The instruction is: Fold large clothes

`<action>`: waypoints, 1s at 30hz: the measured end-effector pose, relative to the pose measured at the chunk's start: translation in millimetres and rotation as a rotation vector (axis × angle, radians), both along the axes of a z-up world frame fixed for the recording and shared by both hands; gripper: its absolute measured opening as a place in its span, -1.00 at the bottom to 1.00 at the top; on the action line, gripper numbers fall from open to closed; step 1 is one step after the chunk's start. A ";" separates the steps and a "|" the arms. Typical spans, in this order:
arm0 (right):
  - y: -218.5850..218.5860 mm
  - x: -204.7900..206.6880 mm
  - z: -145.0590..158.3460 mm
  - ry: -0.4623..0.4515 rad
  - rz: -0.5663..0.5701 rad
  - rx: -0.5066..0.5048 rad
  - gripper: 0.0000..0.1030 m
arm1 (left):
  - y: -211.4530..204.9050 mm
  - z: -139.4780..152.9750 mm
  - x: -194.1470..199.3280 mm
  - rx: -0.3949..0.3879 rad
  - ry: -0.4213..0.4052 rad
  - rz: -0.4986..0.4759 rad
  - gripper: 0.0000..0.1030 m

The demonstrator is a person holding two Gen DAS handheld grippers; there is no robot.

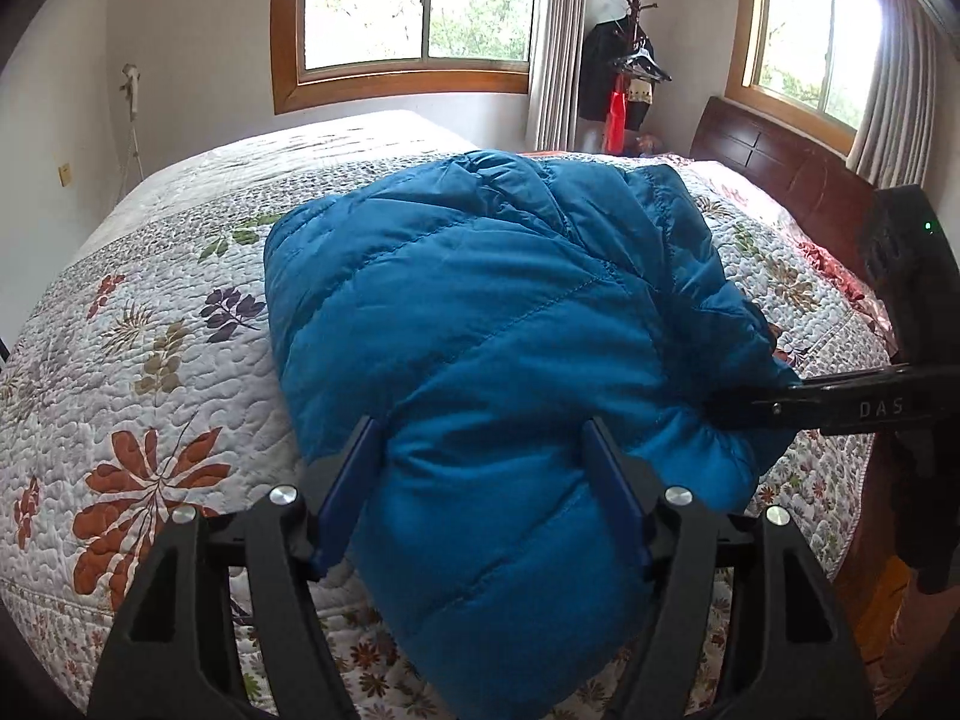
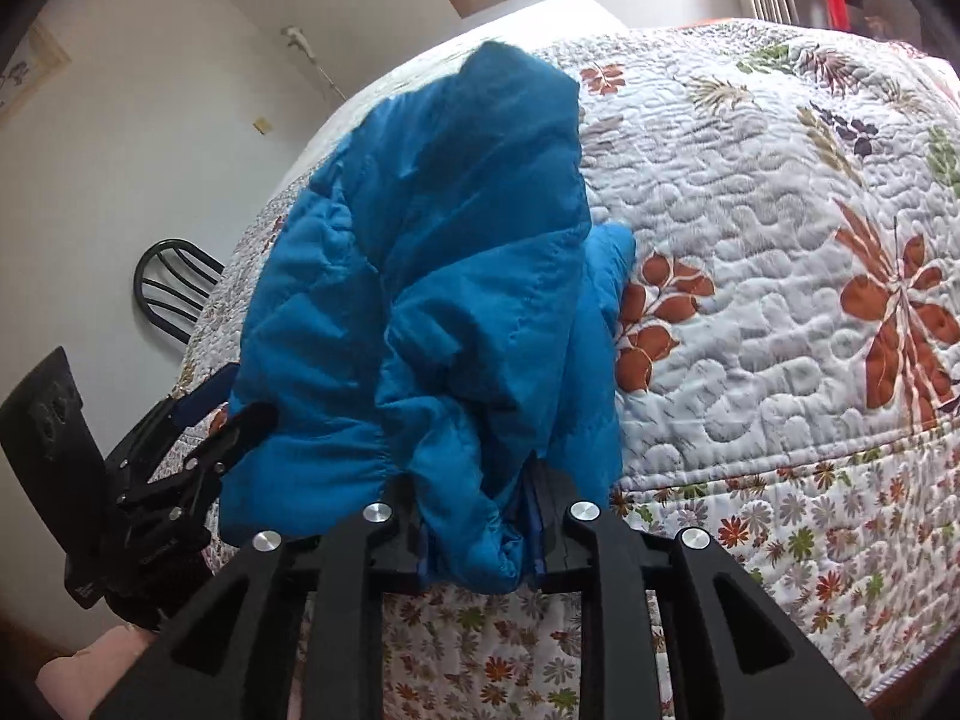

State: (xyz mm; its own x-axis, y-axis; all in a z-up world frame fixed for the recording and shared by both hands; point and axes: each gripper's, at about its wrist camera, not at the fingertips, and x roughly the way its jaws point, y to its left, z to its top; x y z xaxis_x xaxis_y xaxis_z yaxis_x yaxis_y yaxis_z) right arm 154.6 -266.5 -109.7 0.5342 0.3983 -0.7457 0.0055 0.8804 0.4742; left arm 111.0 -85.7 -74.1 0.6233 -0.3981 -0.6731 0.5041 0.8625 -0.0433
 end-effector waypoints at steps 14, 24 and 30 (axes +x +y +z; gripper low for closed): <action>-9.5 -2.1 58.2 -0.072 0.033 -0.117 0.20 | 41.9 33.9 21.5 -0.137 -0.001 0.066 0.30; -24.7 116.1 59.0 0.067 0.035 -0.055 -0.23 | 24.7 29.0 47.4 -0.110 0.042 0.073 0.30; -44.9 103.2 53.8 0.059 0.001 0.019 -0.81 | 13.3 21.6 39.8 -0.086 0.034 0.053 0.30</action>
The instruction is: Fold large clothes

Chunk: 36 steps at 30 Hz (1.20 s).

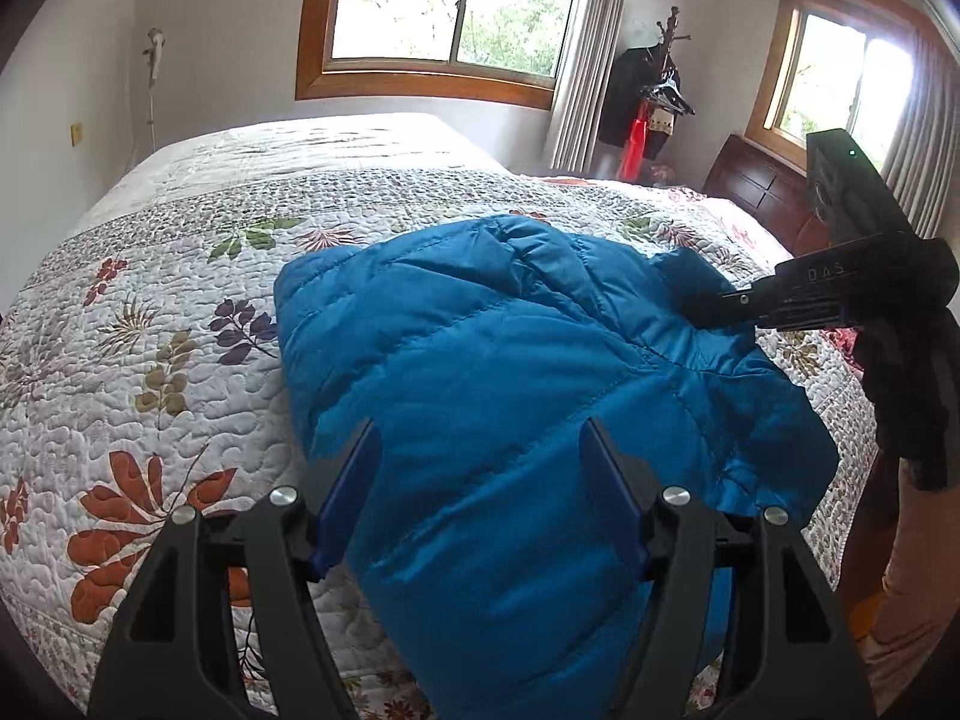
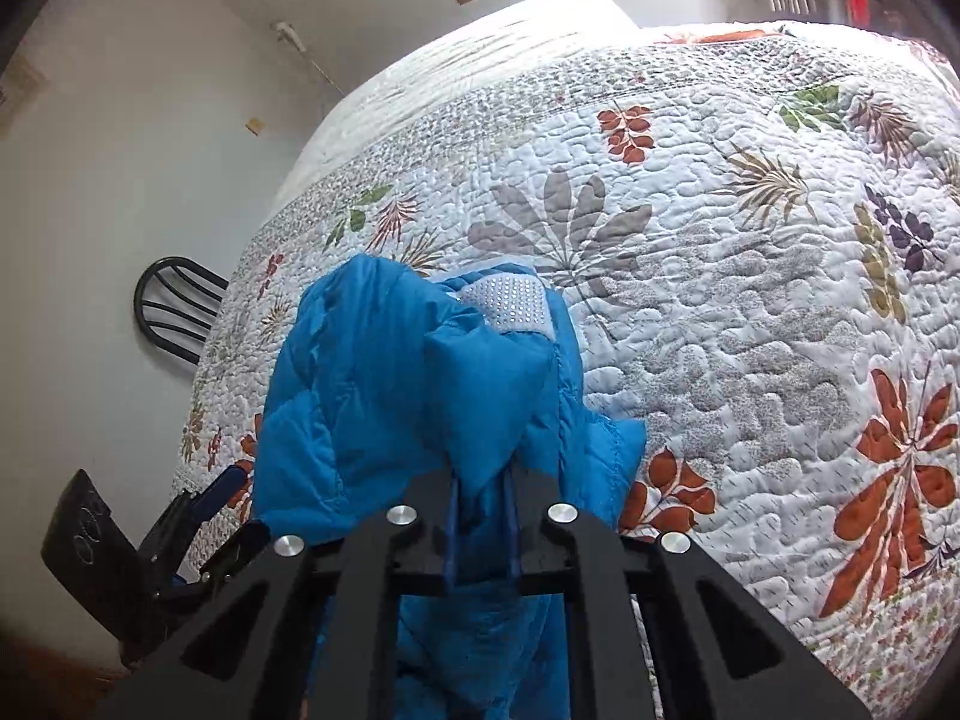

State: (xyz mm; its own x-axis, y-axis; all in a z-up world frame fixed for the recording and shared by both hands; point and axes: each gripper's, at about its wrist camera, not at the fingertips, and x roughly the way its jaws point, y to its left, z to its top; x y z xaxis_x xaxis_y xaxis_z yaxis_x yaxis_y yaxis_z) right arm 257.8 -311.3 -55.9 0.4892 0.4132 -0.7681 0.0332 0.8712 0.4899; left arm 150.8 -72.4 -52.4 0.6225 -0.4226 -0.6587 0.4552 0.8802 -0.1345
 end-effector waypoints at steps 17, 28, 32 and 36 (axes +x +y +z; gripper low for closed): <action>10.1 -47.0 -2.5 -0.076 -0.093 -0.252 -0.38 | 4.0 -7.7 0.9 -0.007 0.034 -0.010 0.37; 75.8 -92.1 24.9 -0.166 0.158 -0.284 -0.60 | 10.2 3.6 -34.2 -0.011 0.003 0.062 0.38; 69.3 -95.9 0.5 -0.108 0.133 -0.288 -0.79 | 9.9 -5.8 -32.0 0.011 0.019 0.075 0.37; 60.4 -100.4 -22.4 -0.065 0.118 -0.248 -0.94 | 12.3 -18.9 -23.3 0.008 0.054 0.079 0.40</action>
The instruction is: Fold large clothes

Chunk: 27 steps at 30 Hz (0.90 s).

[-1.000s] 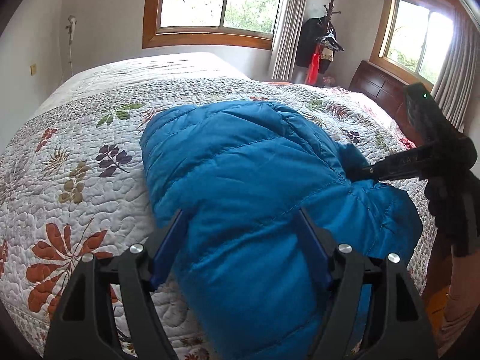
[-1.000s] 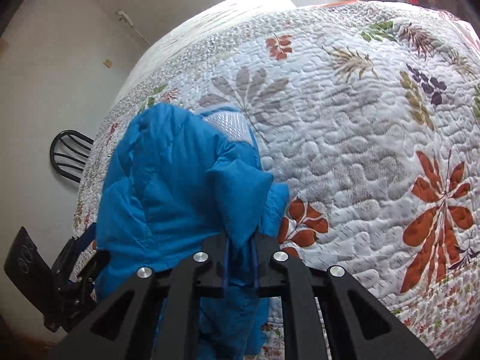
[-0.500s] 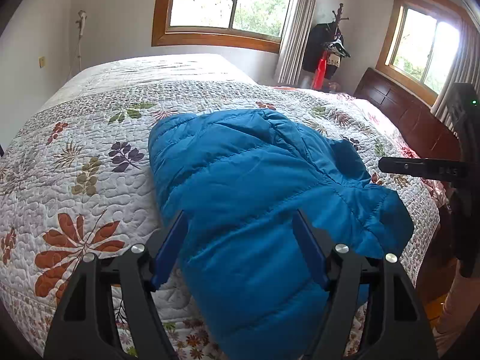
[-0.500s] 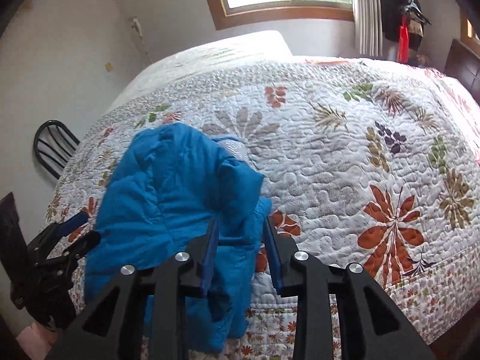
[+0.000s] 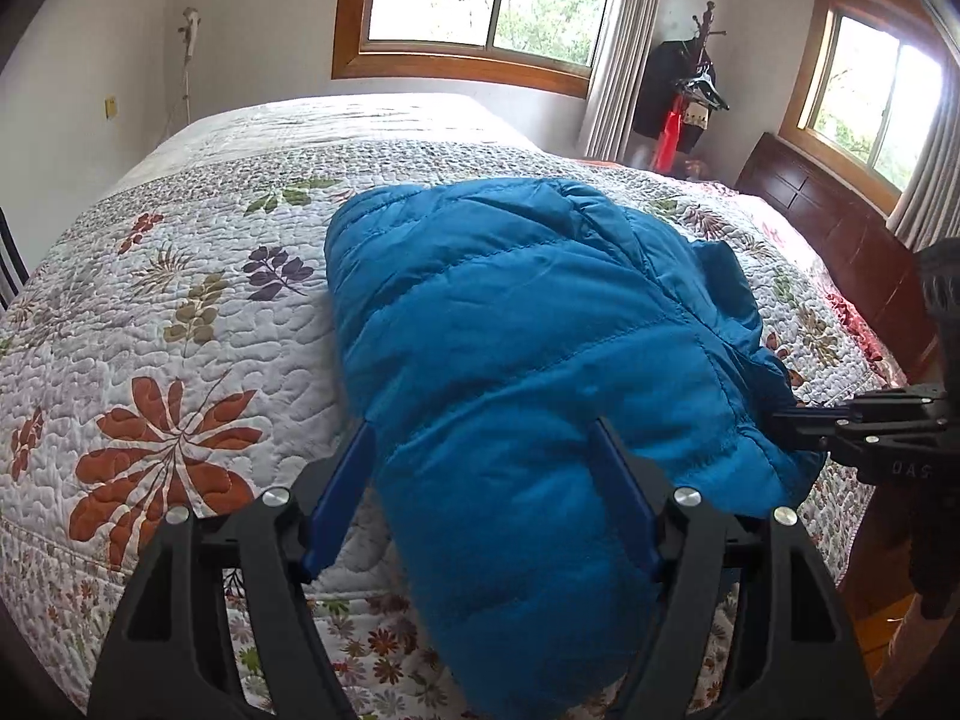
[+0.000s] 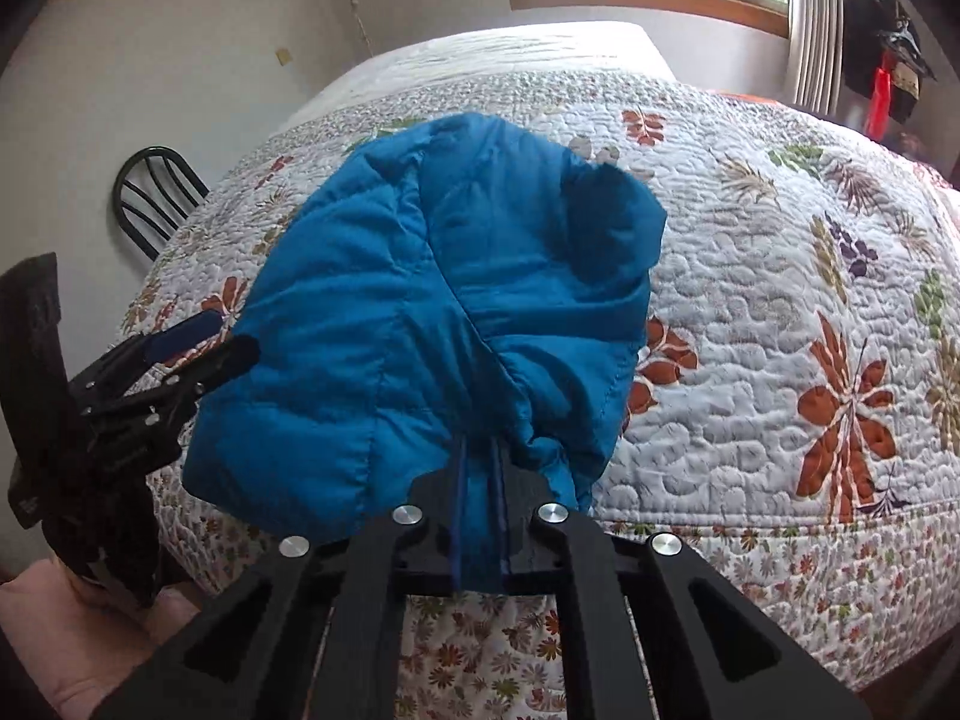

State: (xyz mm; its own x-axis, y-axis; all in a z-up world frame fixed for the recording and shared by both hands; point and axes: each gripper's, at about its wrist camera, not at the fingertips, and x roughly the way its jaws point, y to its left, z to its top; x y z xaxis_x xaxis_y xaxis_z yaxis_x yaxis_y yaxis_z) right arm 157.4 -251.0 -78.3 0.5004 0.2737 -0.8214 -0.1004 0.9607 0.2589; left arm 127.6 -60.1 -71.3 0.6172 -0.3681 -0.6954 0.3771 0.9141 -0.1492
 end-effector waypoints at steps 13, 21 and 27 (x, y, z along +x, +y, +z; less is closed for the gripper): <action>-11.2 -3.3 -33.1 0.003 -0.049 0.109 -1.00 | 1.6 -15.8 8.0 -0.013 0.028 -0.010 0.46; -5.6 -7.7 -34.9 -0.021 -0.072 0.112 -1.00 | 3.1 -17.2 9.1 -0.030 0.039 -0.009 0.47; -9.7 -16.7 -14.1 -0.069 -0.067 0.131 -0.86 | 19.9 -2.7 8.3 -0.065 0.036 0.019 0.42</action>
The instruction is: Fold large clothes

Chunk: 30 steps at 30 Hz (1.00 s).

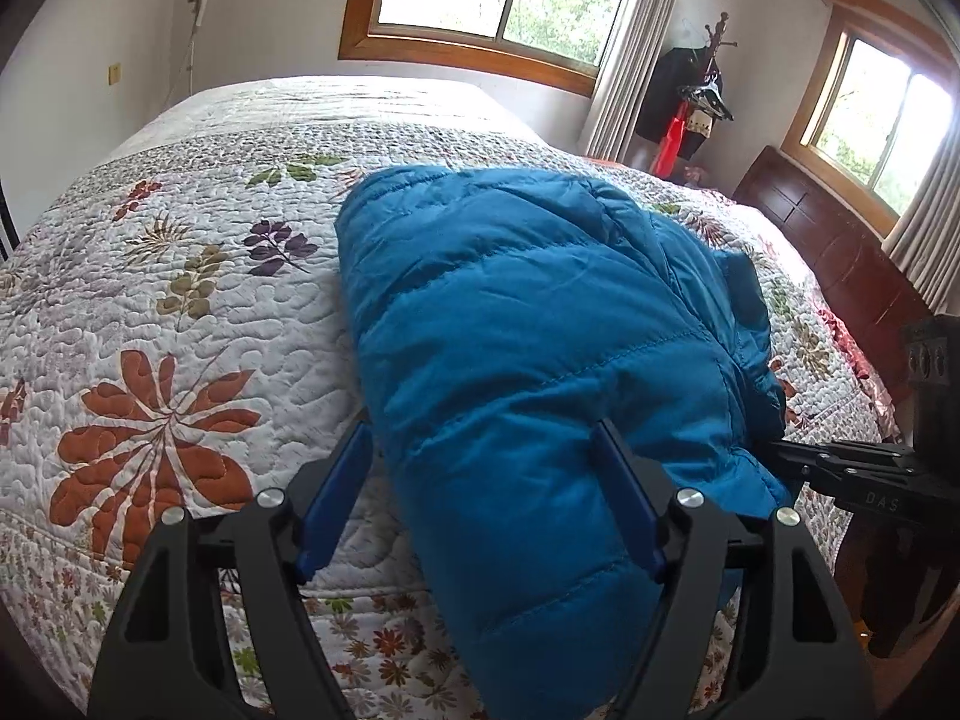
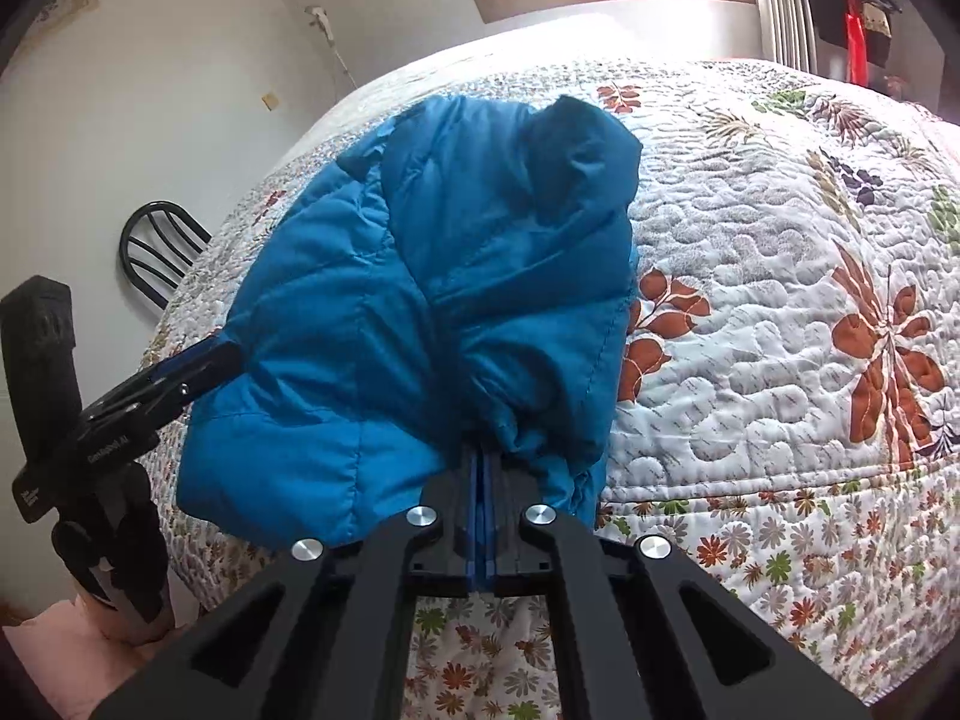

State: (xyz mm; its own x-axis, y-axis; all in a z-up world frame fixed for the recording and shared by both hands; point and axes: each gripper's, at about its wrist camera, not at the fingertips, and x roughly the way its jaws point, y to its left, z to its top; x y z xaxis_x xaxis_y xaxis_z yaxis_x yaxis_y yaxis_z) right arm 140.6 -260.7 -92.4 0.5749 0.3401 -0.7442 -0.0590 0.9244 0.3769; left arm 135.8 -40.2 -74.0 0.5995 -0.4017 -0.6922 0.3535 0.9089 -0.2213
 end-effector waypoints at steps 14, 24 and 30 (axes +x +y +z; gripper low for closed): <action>-31.0 26.1 24.7 -0.007 -0.055 0.047 0.49 | 38.7 -16.5 27.6 -0.157 0.172 -0.017 0.69; -45.3 54.4 -52.4 0.140 0.018 0.366 0.58 | 19.6 -63.1 59.4 -0.407 0.393 -0.226 0.88; -36.4 49.7 -47.5 0.068 0.078 0.361 0.02 | 13.3 -54.6 57.4 -0.423 0.329 -0.241 0.39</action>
